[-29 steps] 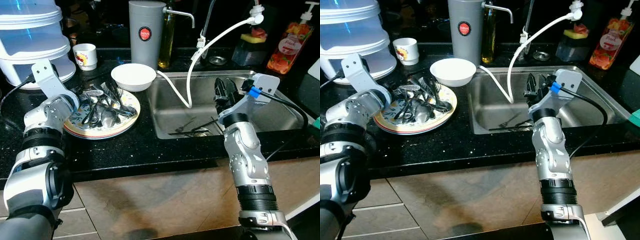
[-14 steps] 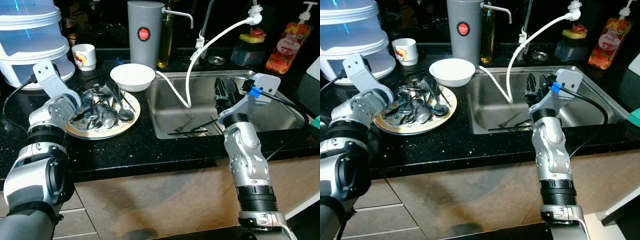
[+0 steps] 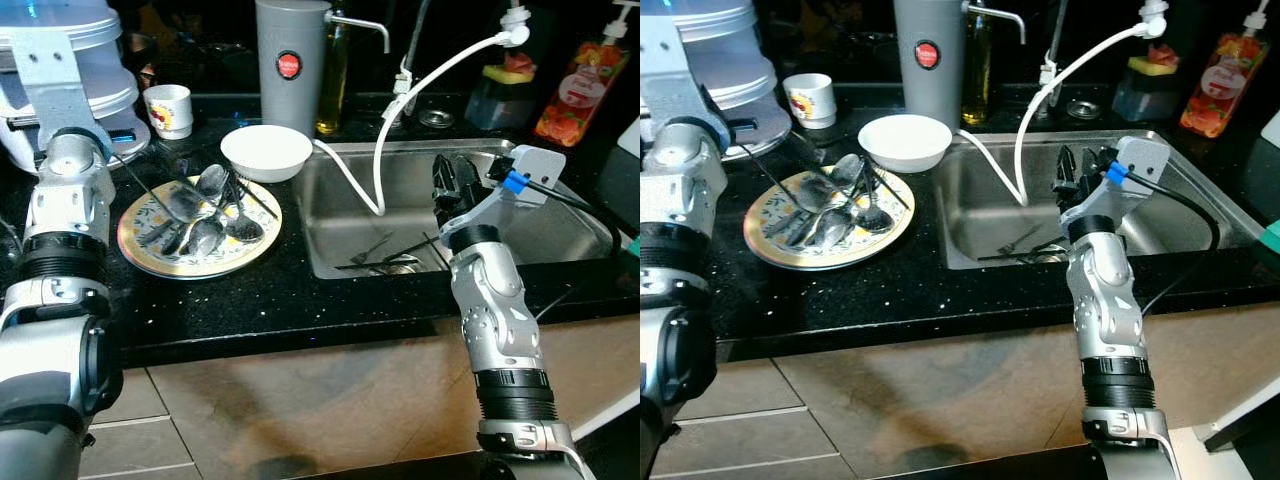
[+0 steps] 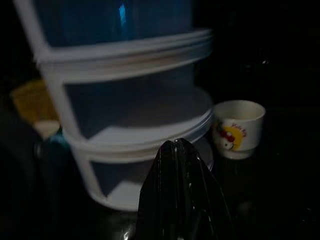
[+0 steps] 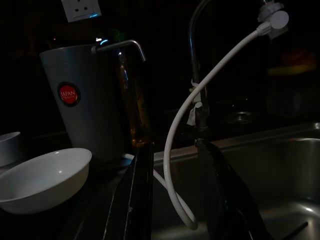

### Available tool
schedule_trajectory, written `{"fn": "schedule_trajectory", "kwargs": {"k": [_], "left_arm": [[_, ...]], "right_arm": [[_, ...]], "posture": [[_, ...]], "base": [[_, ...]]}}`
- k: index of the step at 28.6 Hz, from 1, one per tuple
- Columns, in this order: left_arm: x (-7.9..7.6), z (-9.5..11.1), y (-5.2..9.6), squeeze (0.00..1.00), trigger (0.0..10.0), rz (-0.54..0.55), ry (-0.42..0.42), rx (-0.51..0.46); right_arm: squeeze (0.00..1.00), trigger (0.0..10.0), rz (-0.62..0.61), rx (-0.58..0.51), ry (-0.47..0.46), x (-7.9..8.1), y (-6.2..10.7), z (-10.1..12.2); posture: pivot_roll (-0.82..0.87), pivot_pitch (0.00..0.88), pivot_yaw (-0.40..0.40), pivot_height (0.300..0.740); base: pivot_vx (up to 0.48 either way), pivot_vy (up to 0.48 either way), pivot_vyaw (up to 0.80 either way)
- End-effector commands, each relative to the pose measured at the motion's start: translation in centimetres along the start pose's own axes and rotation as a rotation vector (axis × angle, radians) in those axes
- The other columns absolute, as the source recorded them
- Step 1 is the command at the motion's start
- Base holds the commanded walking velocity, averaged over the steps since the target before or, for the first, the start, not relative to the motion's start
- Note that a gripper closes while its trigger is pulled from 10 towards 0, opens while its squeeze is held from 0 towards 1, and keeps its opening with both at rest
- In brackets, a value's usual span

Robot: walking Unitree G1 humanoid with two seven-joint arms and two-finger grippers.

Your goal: Kitchen organization

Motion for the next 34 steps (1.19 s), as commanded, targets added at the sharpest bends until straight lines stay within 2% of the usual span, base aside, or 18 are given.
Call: {"fn": "schedule_trajectory", "kwargs": {"k": [1, 4, 5, 7, 10, 12, 17, 18, 20, 22, 23, 24, 25, 26, 29, 30, 31, 34], "left_arm": [[0.0, 1.9, -0.1, 0.00, 10.0, -0.007, -0.061, -0.075], [-0.7, 4.4, 0.1, 0.00, 10.0, -0.020, -0.161, -0.203], [-0.8, 6.2, 0.3, 0.00, 10.0, -0.009, -0.174, -0.282], [-0.7, 7.7, 0.4, 0.00, 10.0, -0.010, -0.142, -0.336], [-0.5, 8.2, 0.4, 0.00, 10.0, 0.001, -0.141, -0.351], [-0.7, 7.9, 0.1, 0.00, 10.0, -0.029, -0.113, -0.313], [-2.6, 5.0, 0.1, 0.00, 10.0, -0.144, -0.135, -0.201], [-2.6, 5.0, 0.1, 0.00, 10.0, -0.144, -0.135, -0.201], [-4.1, 2.7, 0.7, 0.00, 10.0, -0.270, -0.215, -0.145], [-4.5, 1.8, 1.0, 0.00, 10.0, -0.315, -0.238, -0.122], [-4.2, 1.1, 1.1, 0.00, 10.0, -0.324, -0.253, -0.098], [-2.8, 0.4, 1.0, 0.00, 10.0, -0.263, -0.253, -0.070], [-2.8, 0.4, 1.0, 0.00, 10.0, -0.263, -0.253, -0.070], [-1.4, -0.3, 0.8, 0.00, 10.0, -0.181, -0.219, -0.029], [-0.5, -0.9, 0.8, 0.00, 10.0, -0.131, -0.171, 0.008], [0.3, -2.1, 0.9, 0.00, 10.0, -0.083, -0.126, 0.062], [0.3, -2.1, 0.9, 0.00, 10.0, -0.083, -0.126, 0.062], [1.5, -4.5, 1.3, 0.00, 10.0, -0.015, -0.039, 0.175]], "right_arm": [[0.00, 10.0, 0.005, 0.001, 0.005, 0.1, -0.2, 0.0], [0.00, 10.0, 0.000, -0.003, 0.007, -0.1, -0.3, 0.1], [0.00, 10.0, -0.003, -0.006, 0.008, -0.1, -0.3, 0.2], [0.00, 10.0, -0.007, -0.008, 0.007, -0.2, -0.2, 0.2], [0.00, 10.0, -0.009, -0.009, 0.007, -0.2, -0.2, 0.2], [0.00, 10.0, -0.014, -0.011, 0.008, -0.4, -0.1, 0.2], [0.00, 10.0, -0.026, -0.013, 0.011, -0.7, 0.0, 0.3], [0.00, 10.0, -0.026, -0.013, 0.011, -0.7, 0.0, 0.3], [0.00, 10.0, -0.028, -0.012, 0.011, -0.8, 0.1, 0.2], [0.00, 10.0, -0.028, -0.011, 0.011, -0.8, 0.1, 0.2], [0.00, 10.0, -0.028, -0.010, 0.011, -0.8, 0.1, 0.2], [0.00, 10.0, -0.026, -0.006, 0.009, -0.7, 0.1, 0.1], [0.00, 10.0, -0.026, -0.006, 0.009, -0.7, 0.1, 0.1], [0.00, 10.0, -0.022, -0.002, 0.005, -0.6, 0.1, -0.1], [0.00, 10.0, -0.018, 0.000, 0.003, -0.4, 0.1, -0.2], [0.00, 10.0, -0.014, 0.003, 0.000, -0.2, 0.0, -0.3], [0.00, 10.0, -0.014, 0.003, 0.000, -0.2, 0.0, -0.3], [0.00, 10.0, -0.007, 0.007, -0.004, 0.0, 0.0, -0.4]], "posture": [[0.03, 0.000, -0.026, 0.740], [0.03, 0.000, -0.022, 0.740], [0.02, 0.000, -0.017, 0.740], [0.02, 0.000, -0.014, 0.740], [0.02, 0.000, -0.010, 0.740], [0.02, 0.000, -0.006, 0.740], [0.02, 0.000, -0.003, 0.740], [0.02, 0.000, -0.003, 0.740], [0.02, 0.000, -0.003, 0.740], [0.02, 0.000, -0.003, 0.740], [0.02, 0.000, -0.003, 0.740], [0.03, 0.000, -0.011, 0.740], [0.03, 0.000, -0.011, 0.740], [0.03, 0.000, -0.011, 0.740], [0.05, 0.000, -0.014, 0.740], [0.05, 0.000, -0.016, 0.740], [0.05, 0.000, -0.016, 0.740], [0.05, 0.000, -0.014, 0.740]], "base": [[0.000, 0.000, 0.00], [0.000, 0.000, 0.00], [0.000, 0.000, 0.00], [0.000, 0.000, 0.00], [0.000, 0.000, 0.00], [0.000, 0.000, 0.00], [0.000, 0.000, 0.00], [0.000, 0.000, 0.00], [0.000, 0.000, 0.00], [0.000, 0.000, 0.00], [0.000, 0.000, 0.00], [0.000, 0.000, 0.00], [0.000, 0.000, 0.00], [0.000, 0.000, 0.00], [0.000, 0.000, 0.00], [0.000, 0.000, 0.00], [0.000, 0.000, 0.00], [0.000, 0.000, 0.00]]}}
Point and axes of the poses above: a point about 5 cm out from each wrist's last joint towards the gripper, its own y axis pointing back from the gripper into the wrist, its own z axis along the axis of the wrist's last joint, x = y × z, the point moved 4 cm from there along -y, pointing out of the wrist towards the gripper, and after that the axes turned 6 degrees about -y, right-handed, at the moved point
